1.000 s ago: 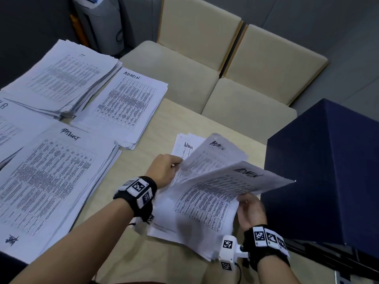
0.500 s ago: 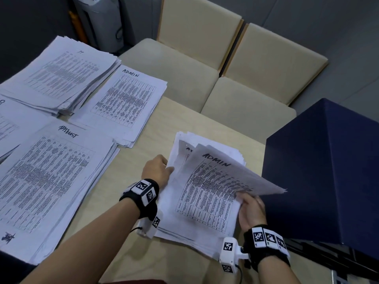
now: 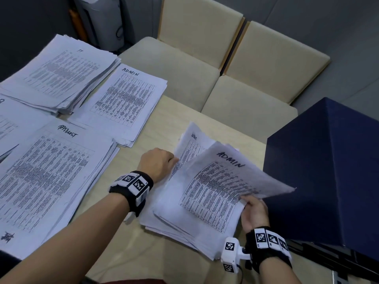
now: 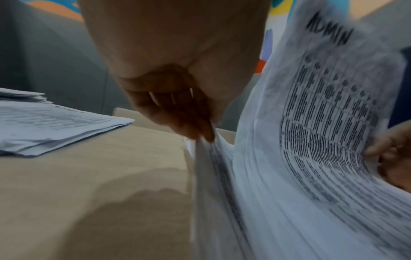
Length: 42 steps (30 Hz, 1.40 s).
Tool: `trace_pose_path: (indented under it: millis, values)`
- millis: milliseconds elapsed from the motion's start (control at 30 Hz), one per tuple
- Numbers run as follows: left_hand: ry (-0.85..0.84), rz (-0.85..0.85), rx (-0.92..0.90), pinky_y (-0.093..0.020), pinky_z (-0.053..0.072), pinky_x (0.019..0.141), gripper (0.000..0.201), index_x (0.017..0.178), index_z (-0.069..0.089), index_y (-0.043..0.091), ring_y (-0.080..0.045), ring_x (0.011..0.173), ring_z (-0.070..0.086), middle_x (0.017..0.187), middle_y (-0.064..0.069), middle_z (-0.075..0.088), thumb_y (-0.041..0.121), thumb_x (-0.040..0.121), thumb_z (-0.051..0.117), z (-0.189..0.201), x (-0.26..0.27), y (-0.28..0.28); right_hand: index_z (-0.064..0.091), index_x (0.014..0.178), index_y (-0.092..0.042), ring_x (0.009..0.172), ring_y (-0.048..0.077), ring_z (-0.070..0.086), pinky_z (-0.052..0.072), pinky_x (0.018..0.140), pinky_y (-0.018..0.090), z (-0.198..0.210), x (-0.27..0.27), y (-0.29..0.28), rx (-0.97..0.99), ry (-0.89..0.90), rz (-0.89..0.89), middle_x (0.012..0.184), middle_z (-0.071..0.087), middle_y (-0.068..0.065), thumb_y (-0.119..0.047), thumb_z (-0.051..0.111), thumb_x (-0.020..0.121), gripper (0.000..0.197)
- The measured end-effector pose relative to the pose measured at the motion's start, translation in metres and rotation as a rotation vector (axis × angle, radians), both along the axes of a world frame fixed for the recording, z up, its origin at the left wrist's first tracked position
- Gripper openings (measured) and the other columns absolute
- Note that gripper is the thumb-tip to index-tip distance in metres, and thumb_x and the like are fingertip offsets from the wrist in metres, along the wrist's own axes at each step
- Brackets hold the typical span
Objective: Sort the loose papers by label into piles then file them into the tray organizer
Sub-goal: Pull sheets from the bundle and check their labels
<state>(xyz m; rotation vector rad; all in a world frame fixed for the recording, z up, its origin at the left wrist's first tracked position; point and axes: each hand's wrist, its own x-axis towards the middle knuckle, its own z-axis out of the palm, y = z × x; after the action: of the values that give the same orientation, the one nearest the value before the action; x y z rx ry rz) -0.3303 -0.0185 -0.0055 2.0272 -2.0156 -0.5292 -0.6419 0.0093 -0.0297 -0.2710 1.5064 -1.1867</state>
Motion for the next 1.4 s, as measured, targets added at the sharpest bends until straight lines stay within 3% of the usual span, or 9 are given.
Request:
trace_pose_path:
  millis: [167, 367, 433, 533, 667, 767, 900, 1033, 1400]
  values:
    - [0.451, -0.064, 0.015, -0.034, 0.038, 0.058, 0.02, 0.074, 0.064, 0.012, -0.026, 0.061, 0.051, 0.065, -0.005, 0.062, 0.003, 0.09, 0.056, -0.01, 0.001, 0.006, 0.061, 0.084, -0.002, 0.072, 0.023, 0.067, 0.057, 0.057, 0.021, -0.001, 0.003, -0.002, -0.02, -0.061, 0.06, 0.071, 0.072, 0.005, 0.018, 0.04, 0.089, 0.03]
    - [0.828, 0.019, 0.244, -0.043, 0.054, 0.088, 0.033, 0.09, 0.078, 0.013, -0.035, 0.09, 0.07, 0.09, -0.008, 0.077, -0.011, 0.086, 0.055, -0.011, -0.002, 0.002, 0.064, 0.119, -0.019, 0.124, 0.03, 0.058, 0.045, 0.109, 0.044, -0.026, -0.013, 0.003, 0.017, 0.028, 0.13, 0.122, 0.067, 0.005, -0.021, 0.04, 0.108, 0.026]
    - [0.702, 0.162, 0.216, -0.045, 0.053, 0.085, 0.033, 0.097, 0.074, 0.017, -0.037, 0.089, 0.066, 0.096, -0.005, 0.074, -0.006, 0.086, 0.052, -0.016, -0.007, -0.001, 0.064, 0.114, -0.024, 0.122, 0.033, 0.06, 0.048, 0.104, 0.047, -0.025, -0.006, 0.002, 0.037, -0.027, 0.132, 0.12, 0.063, 0.007, -0.036, 0.059, 0.097, 0.021]
    - [0.36, 0.355, 0.204, -0.032, 0.051, 0.073, 0.004, 0.09, 0.065, 0.019, -0.024, 0.083, 0.062, 0.089, 0.0, 0.067, 0.021, 0.088, 0.063, -0.022, -0.01, -0.003, 0.062, 0.113, -0.002, 0.098, 0.033, 0.066, 0.052, 0.087, 0.044, -0.002, 0.005, 0.0, -0.057, -0.07, 0.111, 0.104, 0.068, 0.018, 0.006, 0.058, 0.08, 0.034]
    - [0.125, 0.224, 0.294, -0.023, 0.031, 0.052, 0.037, 0.057, 0.037, 0.018, -0.026, 0.06, 0.039, 0.058, 0.0, 0.04, 0.016, 0.083, 0.064, -0.026, -0.018, -0.003, 0.057, 0.091, -0.009, 0.089, 0.032, 0.066, 0.053, 0.081, 0.045, -0.002, 0.003, -0.006, -0.03, -0.11, 0.099, 0.094, 0.067, 0.015, 0.016, 0.047, 0.085, 0.028]
    - [0.036, 0.208, 0.301, -0.028, 0.048, 0.056, 0.027, 0.063, 0.054, 0.011, -0.028, 0.061, 0.054, 0.063, -0.003, 0.054, 0.016, 0.089, 0.057, -0.025, -0.015, -0.004, 0.058, 0.095, -0.004, 0.087, 0.031, 0.067, 0.054, 0.083, 0.044, -0.005, 0.0, -0.005, -0.041, -0.107, 0.081, 0.094, 0.068, 0.015, 0.013, 0.046, 0.086, 0.022]
    - [-0.215, 0.099, 0.294, -0.03, 0.044, 0.064, 0.036, 0.089, 0.065, 0.008, -0.028, 0.079, 0.064, 0.079, -0.004, 0.057, 0.037, 0.101, 0.046, -0.007, -0.005, -0.006, 0.051, 0.074, -0.026, 0.064, -0.02, 0.056, 0.041, 0.067, 0.0, 0.003, 0.001, -0.009, 0.108, -0.298, 0.078, 0.058, 0.06, -0.038, 0.008, 0.045, 0.097, 0.041]
    - [-0.347, -0.064, 0.217, -0.028, 0.041, 0.062, 0.043, 0.074, 0.051, 0.017, -0.025, 0.069, 0.055, 0.072, -0.002, 0.052, 0.049, 0.101, 0.042, 0.011, -0.001, -0.006, 0.055, 0.085, -0.01, 0.07, 0.014, 0.066, 0.051, 0.071, 0.027, -0.001, 0.002, -0.003, -0.047, -0.194, 0.06, 0.069, 0.068, -0.001, 0.009, 0.041, 0.081, 0.024]
    - [0.528, -0.118, 0.274, -0.03, 0.054, 0.077, 0.029, 0.096, 0.078, 0.014, -0.018, 0.082, 0.067, 0.094, 0.001, 0.074, 0.006, 0.08, 0.055, 0.007, -0.011, 0.01, 0.06, 0.103, 0.003, 0.078, 0.033, 0.07, 0.059, 0.055, 0.033, 0.005, 0.008, -0.001, 0.055, -0.046, 0.06, 0.095, 0.069, 0.021, 0.01, 0.052, 0.087, 0.02]
